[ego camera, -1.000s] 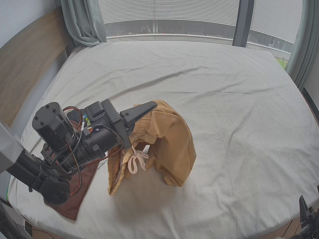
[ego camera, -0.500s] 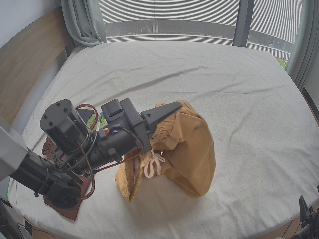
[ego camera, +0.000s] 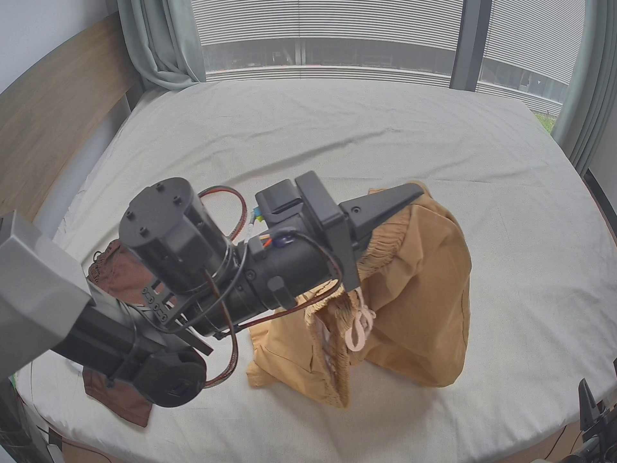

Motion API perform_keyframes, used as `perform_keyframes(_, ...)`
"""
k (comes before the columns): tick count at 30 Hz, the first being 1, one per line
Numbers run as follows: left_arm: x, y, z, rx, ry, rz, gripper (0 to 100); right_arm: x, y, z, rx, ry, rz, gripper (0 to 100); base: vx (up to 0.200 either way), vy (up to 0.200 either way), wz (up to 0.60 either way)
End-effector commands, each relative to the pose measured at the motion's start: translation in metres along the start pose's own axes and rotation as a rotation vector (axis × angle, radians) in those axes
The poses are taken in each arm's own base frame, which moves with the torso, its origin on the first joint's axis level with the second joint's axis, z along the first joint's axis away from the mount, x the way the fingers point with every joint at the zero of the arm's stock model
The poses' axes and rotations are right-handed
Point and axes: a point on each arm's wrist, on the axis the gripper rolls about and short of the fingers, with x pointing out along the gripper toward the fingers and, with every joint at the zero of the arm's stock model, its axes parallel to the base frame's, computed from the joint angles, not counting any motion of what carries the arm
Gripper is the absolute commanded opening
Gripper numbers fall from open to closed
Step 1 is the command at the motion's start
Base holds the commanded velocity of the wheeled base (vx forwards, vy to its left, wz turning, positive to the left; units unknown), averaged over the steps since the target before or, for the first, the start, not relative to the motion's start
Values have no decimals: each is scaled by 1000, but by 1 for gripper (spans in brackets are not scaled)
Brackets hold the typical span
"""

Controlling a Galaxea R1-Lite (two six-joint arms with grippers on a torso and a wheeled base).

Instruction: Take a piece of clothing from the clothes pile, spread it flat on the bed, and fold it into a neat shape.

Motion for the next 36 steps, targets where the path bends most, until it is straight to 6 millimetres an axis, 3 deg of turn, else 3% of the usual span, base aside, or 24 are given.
perform_keyframes(1,11,7,-8,-15,30,-5,0,0,0,-5,0,3,-1,100,0,0,0)
perform_keyframes(4,18,1,-19,-52,66,-34,0,0,0,-4,0,1,-1,100,0,0,0)
perform_keyframes(12,24,-19,-18,-144,66,-106,0,0,0,-5,0,3,-1,100,0,0,0)
perform_keyframes(18,25,-51,-23,-191,70,-236,0,0,0,-5,0,3,-1,100,0,0,0)
perform_keyframes(20,24,-51,-19,-209,47,-238,0,0,0,-5,0,3,-1,100,0,0,0)
perform_keyframes(24,11,-41,3,-196,-50,-197,0,0,0,-5,0,3,-2,100,0,0,0)
perform_keyframes(29,-27,-10,20,-130,-130,-37,0,0,0,-5,0,3,-1,100,0,0,0)
perform_keyframes(36,-70,21,21,54,-77,146,0,0,0,-4,0,1,1,100,0,0,0)
